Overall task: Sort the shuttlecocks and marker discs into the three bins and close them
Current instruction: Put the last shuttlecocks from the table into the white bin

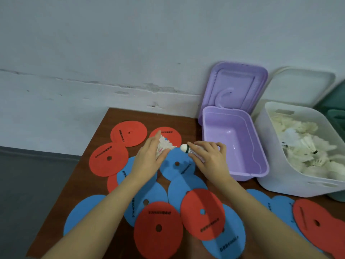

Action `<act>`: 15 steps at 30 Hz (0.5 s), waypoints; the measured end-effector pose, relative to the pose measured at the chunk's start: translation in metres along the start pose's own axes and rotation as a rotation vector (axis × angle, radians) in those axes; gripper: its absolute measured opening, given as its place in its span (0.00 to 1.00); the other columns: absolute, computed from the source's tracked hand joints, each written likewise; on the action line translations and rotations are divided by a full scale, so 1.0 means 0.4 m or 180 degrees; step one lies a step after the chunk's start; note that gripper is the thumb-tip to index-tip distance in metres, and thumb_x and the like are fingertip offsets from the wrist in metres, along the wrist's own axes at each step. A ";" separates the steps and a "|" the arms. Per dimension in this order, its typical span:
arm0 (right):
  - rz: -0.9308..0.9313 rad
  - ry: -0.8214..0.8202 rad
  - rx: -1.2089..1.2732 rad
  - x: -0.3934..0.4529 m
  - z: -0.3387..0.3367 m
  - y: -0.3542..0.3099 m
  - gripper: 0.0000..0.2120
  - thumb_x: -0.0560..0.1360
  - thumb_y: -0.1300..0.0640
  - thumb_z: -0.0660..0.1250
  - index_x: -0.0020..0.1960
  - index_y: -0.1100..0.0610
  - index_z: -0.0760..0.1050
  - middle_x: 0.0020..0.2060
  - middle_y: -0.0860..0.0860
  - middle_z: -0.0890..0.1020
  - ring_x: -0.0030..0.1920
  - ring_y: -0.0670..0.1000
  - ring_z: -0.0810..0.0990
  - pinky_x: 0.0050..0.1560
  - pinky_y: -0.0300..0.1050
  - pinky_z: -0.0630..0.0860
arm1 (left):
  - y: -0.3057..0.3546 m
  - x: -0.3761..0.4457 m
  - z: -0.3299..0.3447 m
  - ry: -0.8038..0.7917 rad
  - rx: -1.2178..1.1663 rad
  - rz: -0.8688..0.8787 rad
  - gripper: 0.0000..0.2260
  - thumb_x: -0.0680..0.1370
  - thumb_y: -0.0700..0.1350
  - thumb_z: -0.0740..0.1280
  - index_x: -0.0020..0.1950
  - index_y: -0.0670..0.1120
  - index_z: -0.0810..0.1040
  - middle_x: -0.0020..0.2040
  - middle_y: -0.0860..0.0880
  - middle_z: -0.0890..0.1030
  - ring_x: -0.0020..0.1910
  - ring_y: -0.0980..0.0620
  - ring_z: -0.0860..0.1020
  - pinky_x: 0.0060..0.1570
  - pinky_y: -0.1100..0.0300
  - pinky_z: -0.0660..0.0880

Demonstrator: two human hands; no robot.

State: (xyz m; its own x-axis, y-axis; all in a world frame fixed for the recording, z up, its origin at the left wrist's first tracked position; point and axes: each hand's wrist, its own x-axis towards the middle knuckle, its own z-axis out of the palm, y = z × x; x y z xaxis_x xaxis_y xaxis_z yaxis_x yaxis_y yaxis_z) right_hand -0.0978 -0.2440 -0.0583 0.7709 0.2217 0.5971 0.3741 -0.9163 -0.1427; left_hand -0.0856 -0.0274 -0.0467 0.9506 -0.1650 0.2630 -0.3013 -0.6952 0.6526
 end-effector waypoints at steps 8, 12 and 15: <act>0.0217 0.0364 -0.0095 0.002 -0.217 0.290 0.15 0.75 0.45 0.61 0.58 0.47 0.78 0.49 0.46 0.81 0.46 0.52 0.79 0.49 0.48 0.63 | 0.302 0.106 0.136 0.0307 -0.0090 0.0412 0.33 0.73 0.62 0.57 0.71 0.42 0.65 0.61 0.42 0.74 0.56 0.42 0.76 0.53 0.50 0.74; 0.0410 0.0449 -0.0162 -0.045 -0.326 0.462 0.16 0.75 0.44 0.60 0.58 0.48 0.79 0.48 0.47 0.81 0.45 0.52 0.78 0.50 0.47 0.62 | 0.481 0.137 0.270 0.0329 -0.0317 0.0475 0.33 0.73 0.61 0.61 0.72 0.42 0.65 0.62 0.42 0.74 0.59 0.42 0.74 0.55 0.50 0.73; 0.0708 0.0415 -0.0203 -0.089 -0.398 0.591 0.17 0.74 0.45 0.60 0.58 0.48 0.78 0.48 0.48 0.81 0.46 0.54 0.78 0.50 0.49 0.63 | 0.614 0.159 0.384 0.0157 -0.0520 0.0456 0.28 0.76 0.52 0.67 0.73 0.45 0.62 0.65 0.45 0.72 0.60 0.45 0.73 0.55 0.51 0.73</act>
State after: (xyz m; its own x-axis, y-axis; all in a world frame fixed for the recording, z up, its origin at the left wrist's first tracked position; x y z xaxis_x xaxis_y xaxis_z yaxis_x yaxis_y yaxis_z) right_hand -0.1188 -0.5217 0.0122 0.7560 -0.0286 0.6539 0.1664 -0.9578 -0.2344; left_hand -0.0875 -0.3161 0.0209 0.8936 -0.2166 0.3932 -0.4449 -0.5440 0.7115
